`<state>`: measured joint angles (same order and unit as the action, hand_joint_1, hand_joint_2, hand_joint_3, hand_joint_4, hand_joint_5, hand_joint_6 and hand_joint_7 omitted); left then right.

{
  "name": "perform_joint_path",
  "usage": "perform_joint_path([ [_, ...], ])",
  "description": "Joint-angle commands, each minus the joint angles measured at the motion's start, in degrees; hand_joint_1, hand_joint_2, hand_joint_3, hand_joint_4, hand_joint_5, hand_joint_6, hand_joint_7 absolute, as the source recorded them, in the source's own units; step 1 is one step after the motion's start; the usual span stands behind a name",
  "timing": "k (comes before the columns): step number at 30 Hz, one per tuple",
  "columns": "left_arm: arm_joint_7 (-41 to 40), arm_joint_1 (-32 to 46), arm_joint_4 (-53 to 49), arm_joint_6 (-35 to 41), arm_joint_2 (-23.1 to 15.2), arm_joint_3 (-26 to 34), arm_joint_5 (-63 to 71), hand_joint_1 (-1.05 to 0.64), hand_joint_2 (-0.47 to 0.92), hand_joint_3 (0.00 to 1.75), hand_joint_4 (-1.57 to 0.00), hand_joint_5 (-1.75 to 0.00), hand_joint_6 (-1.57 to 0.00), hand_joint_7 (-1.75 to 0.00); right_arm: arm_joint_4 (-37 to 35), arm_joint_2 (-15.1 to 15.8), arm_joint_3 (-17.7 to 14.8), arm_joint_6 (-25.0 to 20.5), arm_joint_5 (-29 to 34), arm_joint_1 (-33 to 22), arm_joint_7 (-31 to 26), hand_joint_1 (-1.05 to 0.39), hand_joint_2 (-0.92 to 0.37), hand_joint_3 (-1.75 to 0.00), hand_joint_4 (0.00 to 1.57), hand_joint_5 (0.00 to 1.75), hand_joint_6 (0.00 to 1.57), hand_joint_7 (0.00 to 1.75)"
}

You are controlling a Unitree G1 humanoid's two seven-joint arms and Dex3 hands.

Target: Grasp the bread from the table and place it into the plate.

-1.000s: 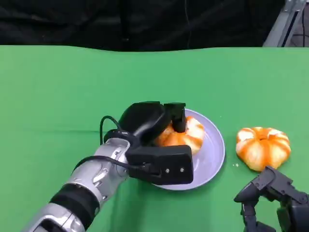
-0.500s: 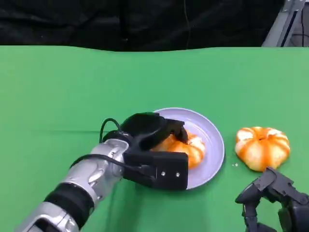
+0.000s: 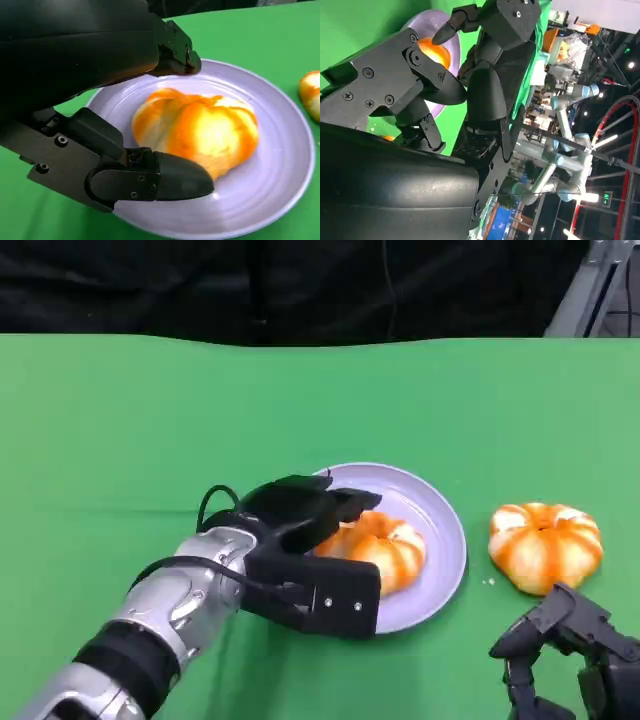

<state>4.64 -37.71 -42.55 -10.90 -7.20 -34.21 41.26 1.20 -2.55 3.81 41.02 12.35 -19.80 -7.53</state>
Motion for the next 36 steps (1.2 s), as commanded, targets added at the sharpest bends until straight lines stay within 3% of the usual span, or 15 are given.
perform_joint_path([
  [1, 1.07, 0.56, 2.31, 0.66, -1.42, -1.0, 1.22, -1.05, 0.92, 0.67, 0.0, 0.0, -0.05, 0.0, 0.7, 0.28, -0.42, 0.19, 0.01, -0.27, -0.49, -0.11, -0.5, -1.22, 0.84, 1.75, 0.76, 1.52],
  [36, 1.78, 1.24, 3.39, 2.46, -1.8, -2.06, 2.13, -1.05, 0.92, 0.68, 0.0, 0.0, -0.05, 0.0, 1.88, 0.15, 0.02, -1.17, -0.45, -1.01, -0.3, -0.12, -0.5, -1.22, 0.83, 1.75, 0.76, 1.52],
])
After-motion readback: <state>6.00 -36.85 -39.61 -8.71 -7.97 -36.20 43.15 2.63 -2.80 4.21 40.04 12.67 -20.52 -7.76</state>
